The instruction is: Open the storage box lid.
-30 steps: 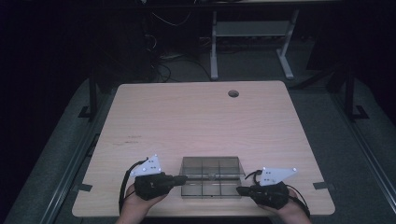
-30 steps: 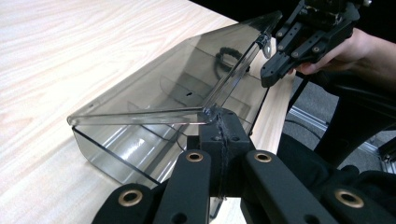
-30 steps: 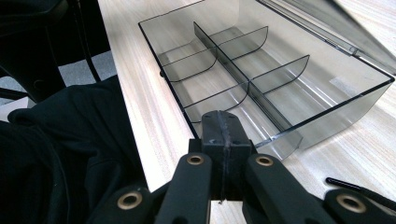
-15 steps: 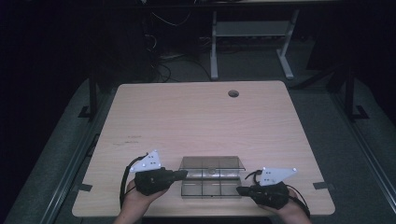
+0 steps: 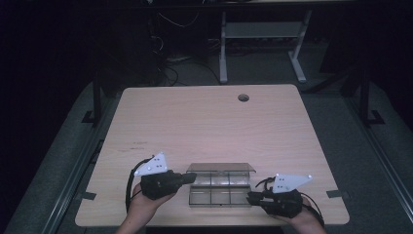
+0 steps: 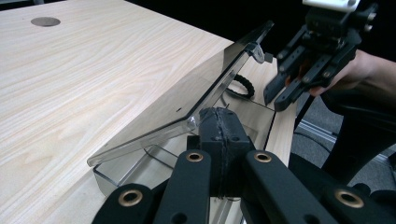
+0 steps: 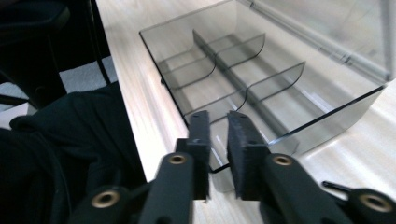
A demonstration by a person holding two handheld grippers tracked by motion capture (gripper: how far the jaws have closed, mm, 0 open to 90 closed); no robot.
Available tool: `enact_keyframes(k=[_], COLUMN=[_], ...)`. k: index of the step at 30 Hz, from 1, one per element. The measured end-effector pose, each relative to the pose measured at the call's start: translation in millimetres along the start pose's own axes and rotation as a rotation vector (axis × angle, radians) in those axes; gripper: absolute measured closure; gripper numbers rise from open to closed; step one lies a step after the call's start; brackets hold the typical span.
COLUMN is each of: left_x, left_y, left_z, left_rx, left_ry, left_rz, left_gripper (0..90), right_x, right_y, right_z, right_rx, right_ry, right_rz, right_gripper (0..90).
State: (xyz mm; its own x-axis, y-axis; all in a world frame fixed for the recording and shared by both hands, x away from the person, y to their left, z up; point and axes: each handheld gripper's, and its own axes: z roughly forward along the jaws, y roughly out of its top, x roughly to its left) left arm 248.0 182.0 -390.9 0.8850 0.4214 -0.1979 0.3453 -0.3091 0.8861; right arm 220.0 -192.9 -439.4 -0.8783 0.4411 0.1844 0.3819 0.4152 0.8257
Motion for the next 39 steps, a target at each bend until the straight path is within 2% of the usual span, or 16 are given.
enact_keyframes(k=[5,6,7,13,18,23,31,39], left_x=[-0.4,-0.4,-0.4,-0.1,0.0,0.0,-1.6,-1.6], left_y=[-0.2,-0.2,-0.2,-0.3,-0.1,0.0,0.4,0.5], left_z=[-0.5,-0.5,-0.8,-2.4,-2.2,-2.5,-0.6,-0.6], left_rx=[0.0,0.0,0.001,-0.006,-0.004,-0.006,-0.003,-0.003], left_ry=[0.0,0.0,0.0,0.0,-0.001,0.0,-0.005,-0.004], left_rz=[0.003,0.003,0.001,-0.001,0.003,-0.001,-0.001,-0.002], left_gripper=[89.7,89.7,89.7,89.7,89.7,89.7,89.7,89.7], right_x=[-3.9,-3.9,-6.0,-12.4,-20.1,-26.6,-34.7,-34.3], right_y=[3.3,3.3,3.6,10.4,18.1,23.4,39.5,53.6], right_z=[-5.4,-5.4,-5.5,-8.5,-14.0,-18.2,-21.8,-21.9], right_rx=[-0.006,-0.006,-0.001,0.007,0.006,0.005,-0.012,-0.029], right_ry=[-0.017,-0.017,-0.027,-0.044,-0.057,-0.058,-0.042,-0.013], right_rz=[0.023,0.023,0.032,0.035,0.014,0.013,-0.018,-0.045], right_gripper=[56.7,56.7,51.4,42.3,39.2,38.3,37.5,36.9])
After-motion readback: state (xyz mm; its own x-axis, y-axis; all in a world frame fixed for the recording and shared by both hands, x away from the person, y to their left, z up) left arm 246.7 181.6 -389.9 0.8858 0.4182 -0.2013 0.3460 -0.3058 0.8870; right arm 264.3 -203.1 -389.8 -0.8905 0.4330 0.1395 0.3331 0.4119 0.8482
